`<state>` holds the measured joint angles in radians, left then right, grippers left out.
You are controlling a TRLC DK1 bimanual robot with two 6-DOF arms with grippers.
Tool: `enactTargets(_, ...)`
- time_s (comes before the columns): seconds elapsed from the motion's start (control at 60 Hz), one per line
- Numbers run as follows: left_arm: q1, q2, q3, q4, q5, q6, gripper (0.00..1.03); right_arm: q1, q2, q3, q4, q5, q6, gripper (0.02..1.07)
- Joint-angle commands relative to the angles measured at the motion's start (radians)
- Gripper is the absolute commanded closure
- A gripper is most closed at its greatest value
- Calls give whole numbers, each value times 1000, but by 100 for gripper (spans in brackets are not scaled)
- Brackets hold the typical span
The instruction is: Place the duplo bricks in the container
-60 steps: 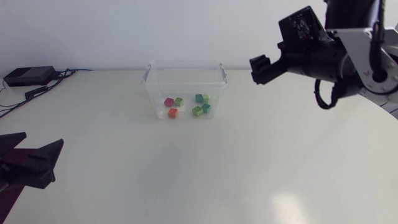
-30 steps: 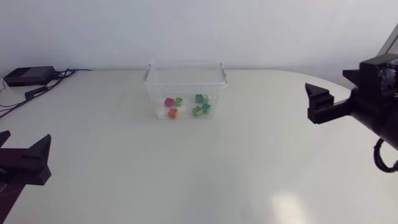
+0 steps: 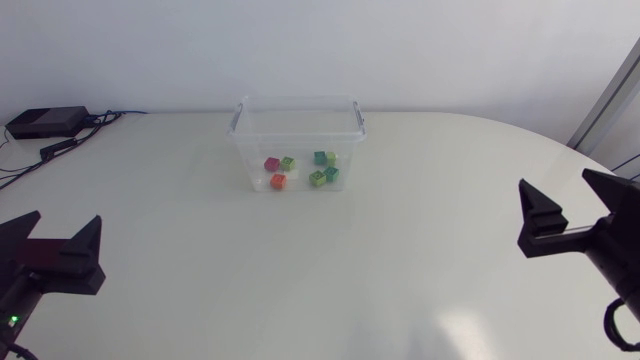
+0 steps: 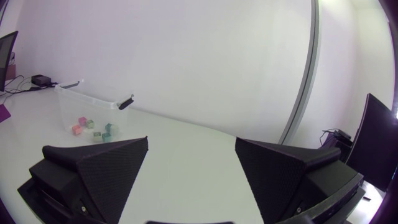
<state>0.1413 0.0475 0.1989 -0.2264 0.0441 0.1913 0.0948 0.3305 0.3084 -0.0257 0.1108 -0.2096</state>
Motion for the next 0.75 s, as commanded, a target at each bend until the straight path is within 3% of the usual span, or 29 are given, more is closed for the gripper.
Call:
enactTargets(0.0, -21, -12, -40, 35, -8, -41, 5, -15, -44, -54, 5, -13, 50, 6)
enactTargets(0.533, -141, -47, -199, 226, -44, -191, 5, -95, -330, -308, 26, -111, 209, 6)
enactTargets(0.733, -141, -47, -199, 226, -44, -191, 5, -95, -331, -308, 26, -111, 210, 6)
